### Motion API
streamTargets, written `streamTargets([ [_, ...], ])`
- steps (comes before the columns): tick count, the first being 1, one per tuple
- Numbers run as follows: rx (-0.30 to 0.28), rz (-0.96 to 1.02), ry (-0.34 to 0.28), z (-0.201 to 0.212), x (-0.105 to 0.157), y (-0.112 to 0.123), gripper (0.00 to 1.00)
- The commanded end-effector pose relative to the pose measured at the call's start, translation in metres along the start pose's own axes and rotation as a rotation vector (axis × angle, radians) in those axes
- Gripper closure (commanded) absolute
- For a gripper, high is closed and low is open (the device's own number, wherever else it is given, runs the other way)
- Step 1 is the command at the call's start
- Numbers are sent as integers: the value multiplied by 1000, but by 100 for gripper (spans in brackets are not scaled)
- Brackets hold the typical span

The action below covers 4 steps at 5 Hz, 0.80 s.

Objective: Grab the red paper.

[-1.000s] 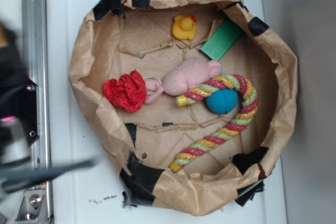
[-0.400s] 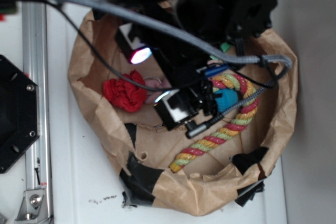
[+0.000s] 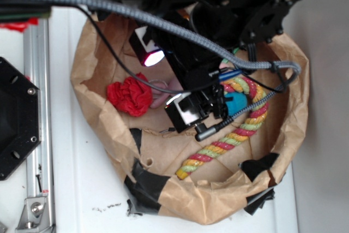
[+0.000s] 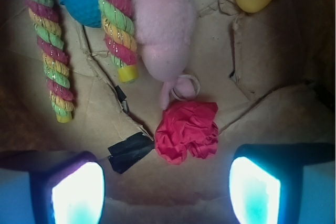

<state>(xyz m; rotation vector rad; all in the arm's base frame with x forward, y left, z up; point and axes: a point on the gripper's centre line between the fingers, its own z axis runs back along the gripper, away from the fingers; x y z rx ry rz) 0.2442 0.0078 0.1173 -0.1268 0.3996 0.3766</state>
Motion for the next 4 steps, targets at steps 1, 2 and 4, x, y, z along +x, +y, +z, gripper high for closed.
streamTargets([
  [1,-48,-76,-80,-22,-6,6,0],
  [2,-22,-193,-90,-39,-17,-8,0],
  [4,100,-339,-135,-85,-7,-20,0],
])
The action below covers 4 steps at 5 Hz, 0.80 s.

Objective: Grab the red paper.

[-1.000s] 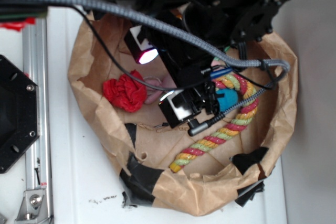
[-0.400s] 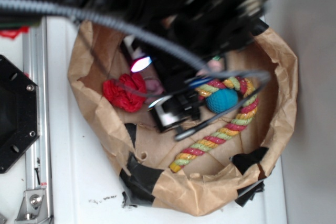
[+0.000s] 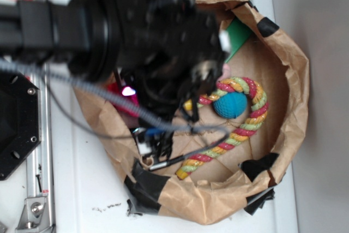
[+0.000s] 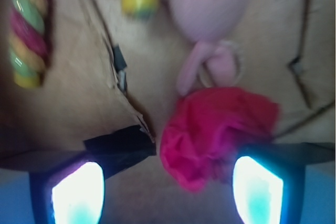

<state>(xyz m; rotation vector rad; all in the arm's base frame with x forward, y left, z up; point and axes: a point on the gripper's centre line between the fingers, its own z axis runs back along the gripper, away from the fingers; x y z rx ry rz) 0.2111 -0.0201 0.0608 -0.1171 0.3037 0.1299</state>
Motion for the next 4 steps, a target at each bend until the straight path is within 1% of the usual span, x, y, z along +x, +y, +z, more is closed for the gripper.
streamTargets([
  [1,159,-117,-45,-24,7,3,0],
  [2,175,-119,-130,3,6,18,0],
  [3,149,-62,-180,25,11,37,0],
  [4,15,-38,-210,50,11,48,0],
])
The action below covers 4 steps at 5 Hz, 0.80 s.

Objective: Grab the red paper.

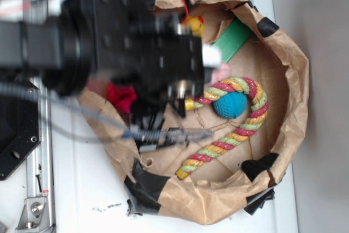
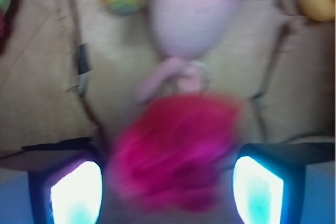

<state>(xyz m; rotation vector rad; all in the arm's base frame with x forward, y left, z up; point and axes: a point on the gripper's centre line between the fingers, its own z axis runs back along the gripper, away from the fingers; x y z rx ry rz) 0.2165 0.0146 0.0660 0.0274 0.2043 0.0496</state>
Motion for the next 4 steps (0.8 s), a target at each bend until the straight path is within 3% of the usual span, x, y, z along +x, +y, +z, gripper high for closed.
streamTargets([
  [1,-138,44,-143,51,8,26,0],
  [3,-173,34,-131,32,13,24,0],
  [4,-236,-4,-54,9,8,7,0],
])
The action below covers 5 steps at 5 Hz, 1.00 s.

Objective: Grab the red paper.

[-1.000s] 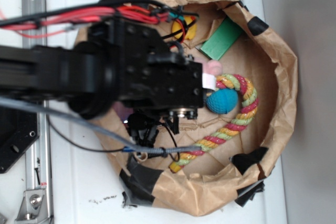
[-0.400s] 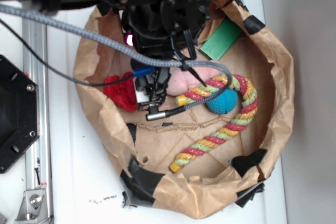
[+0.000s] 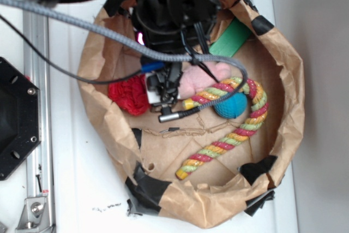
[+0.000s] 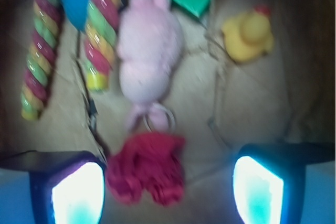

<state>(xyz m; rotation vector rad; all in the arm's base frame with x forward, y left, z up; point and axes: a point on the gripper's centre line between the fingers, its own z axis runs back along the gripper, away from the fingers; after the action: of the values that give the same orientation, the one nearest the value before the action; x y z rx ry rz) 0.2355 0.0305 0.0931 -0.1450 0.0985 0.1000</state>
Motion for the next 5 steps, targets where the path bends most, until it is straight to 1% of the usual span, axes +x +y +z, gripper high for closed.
streamTargets([
  [1,-72,-56,112,-41,-17,-20,0],
  [2,-36,-59,110,-49,-15,-22,0],
  [3,41,-83,109,-57,-15,-29,0],
  [4,77,-91,159,-66,-24,-34,0],
  [5,92,-63,198,-71,-37,-35,0],
])
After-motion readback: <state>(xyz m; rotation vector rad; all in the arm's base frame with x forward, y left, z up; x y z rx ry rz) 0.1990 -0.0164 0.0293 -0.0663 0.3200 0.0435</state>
